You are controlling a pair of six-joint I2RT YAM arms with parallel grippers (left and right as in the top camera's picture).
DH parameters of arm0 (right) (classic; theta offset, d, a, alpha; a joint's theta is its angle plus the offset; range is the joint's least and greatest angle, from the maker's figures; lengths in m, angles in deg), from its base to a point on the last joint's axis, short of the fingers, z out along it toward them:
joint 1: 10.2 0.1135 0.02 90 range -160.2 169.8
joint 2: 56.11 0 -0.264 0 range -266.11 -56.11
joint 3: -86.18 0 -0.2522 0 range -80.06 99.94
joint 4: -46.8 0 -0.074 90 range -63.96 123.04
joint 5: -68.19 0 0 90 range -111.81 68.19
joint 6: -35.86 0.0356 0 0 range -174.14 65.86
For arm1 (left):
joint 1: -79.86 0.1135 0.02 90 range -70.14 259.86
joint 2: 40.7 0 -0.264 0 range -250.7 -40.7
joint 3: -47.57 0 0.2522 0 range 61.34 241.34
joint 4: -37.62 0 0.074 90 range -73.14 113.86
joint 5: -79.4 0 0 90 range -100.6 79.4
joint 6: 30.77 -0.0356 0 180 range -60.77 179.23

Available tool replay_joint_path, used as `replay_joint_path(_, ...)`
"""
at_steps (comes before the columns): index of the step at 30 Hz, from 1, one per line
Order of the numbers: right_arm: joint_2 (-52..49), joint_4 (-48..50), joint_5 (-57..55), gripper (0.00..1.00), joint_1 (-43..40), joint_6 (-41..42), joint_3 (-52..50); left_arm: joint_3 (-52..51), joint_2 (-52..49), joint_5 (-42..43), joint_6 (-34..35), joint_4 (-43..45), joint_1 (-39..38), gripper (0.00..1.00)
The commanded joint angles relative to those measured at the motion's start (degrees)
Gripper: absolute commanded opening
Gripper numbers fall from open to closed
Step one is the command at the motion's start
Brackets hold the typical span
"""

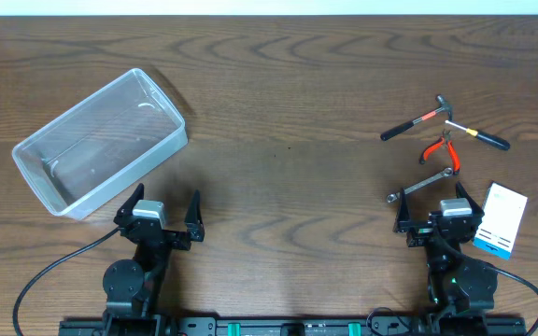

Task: Pack container

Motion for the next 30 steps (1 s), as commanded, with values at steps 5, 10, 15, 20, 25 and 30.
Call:
replay_joint_path(5,0.39,-0.02,-0.35,0.99,-0.37,0.87,-0.22,-0.85,0.31,1.4,0.09,-2.08,-0.33,0.98)
replay_joint_path(10,0.39,-0.02,-0.35,0.99,-0.37,2.16,-0.22,-0.85,0.31,1.4,0.11,-2.08,-0.33,0.98)
replay_joint_path(15,0.39,-0.04,-0.35,0.99,-0.37,11.3,-0.22,-0.85,0.31,1.4,1.51,-2.05,-0.33,0.98)
replay_joint_path(20,0.39,0.07,1.16,0.99,-0.37,17.38,-0.2,-0.55,0.31,1.4,4.0,-2.08,-0.33,0.98)
replay_joint_path(25,-0.09,0.0,5.64,0.99,-0.37,17.57,1.11,1.68,-0.33,1.36,4.83,-2.14,-0.33,0.98)
replay_joint_path(30,-5.53,-3.32,7.19,0.99,-0.37,17.53,7.85,10.88,-7.61,0.87,6.73,-7.45,-0.33,0.98)
